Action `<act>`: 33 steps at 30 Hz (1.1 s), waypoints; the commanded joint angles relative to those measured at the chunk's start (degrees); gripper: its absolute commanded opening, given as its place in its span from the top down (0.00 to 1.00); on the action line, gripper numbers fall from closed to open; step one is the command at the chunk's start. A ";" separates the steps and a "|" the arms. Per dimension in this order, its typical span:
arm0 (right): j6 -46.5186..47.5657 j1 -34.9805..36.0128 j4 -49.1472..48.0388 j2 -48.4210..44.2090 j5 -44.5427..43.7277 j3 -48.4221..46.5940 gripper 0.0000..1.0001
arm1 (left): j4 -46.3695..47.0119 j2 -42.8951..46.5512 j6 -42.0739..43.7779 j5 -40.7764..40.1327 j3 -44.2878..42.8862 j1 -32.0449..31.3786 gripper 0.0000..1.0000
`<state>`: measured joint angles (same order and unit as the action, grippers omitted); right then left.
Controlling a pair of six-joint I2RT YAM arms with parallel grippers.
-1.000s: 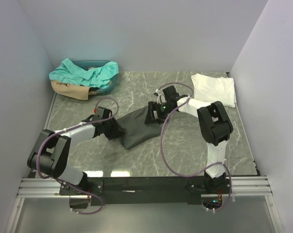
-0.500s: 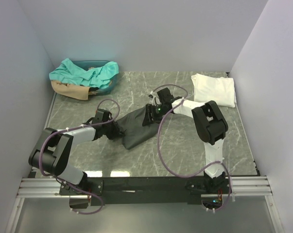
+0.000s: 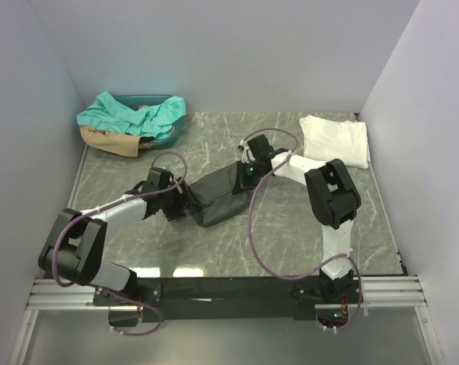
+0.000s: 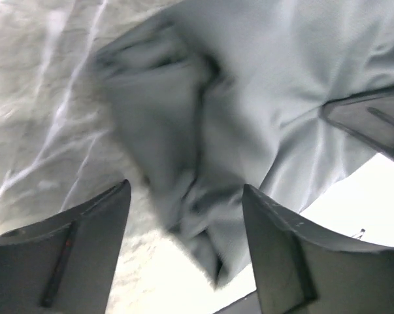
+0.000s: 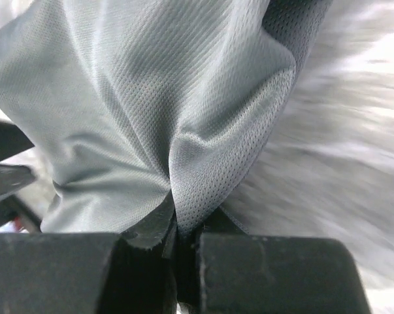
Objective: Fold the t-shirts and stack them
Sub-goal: Neatly place the folded tshirt to the corner
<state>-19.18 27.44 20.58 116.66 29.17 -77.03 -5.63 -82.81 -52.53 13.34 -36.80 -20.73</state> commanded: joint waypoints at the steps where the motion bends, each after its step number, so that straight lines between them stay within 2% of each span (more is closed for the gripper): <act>1: 3.96 -3.27 4.73 -5.56 -9.21 -3.38 1.00 | -6.76 3.26 2.35 -2.79 -3.01 -0.01 0.22; 7: 10.20 -8.36 11.49 -7.06 -17.64 -6.90 1.00 | -9.05 7.04 2.44 -3.15 -4.16 0.08 0.17; 13: 14.42 -12.41 15.72 -5.04 -28.45 -13.22 1.00 | -9.05 8.27 2.26 -3.32 -2.76 0.08 0.16; 20: 21.72 -15.74 21.34 1.10 -41.72 -28.40 1.00 | -9.05 9.15 1.82 -3.85 -0.47 0.08 0.16; 26: 25.68 -19.26 23.37 3.92 -47.88 -38.61 1.00 | -9.05 8.98 1.21 -4.38 0.58 0.08 0.16; 33: 28.58 -23.48 23.72 5.86 -48.86 -46.36 1.00 | -9.49 8.45 1.03 -5.08 1.02 0.08 0.16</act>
<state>7.03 5.85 43.81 122.72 -17.19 -119.09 -15.25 -74.85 -51.57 9.41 -36.29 -20.71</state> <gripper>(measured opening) 0.115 0.840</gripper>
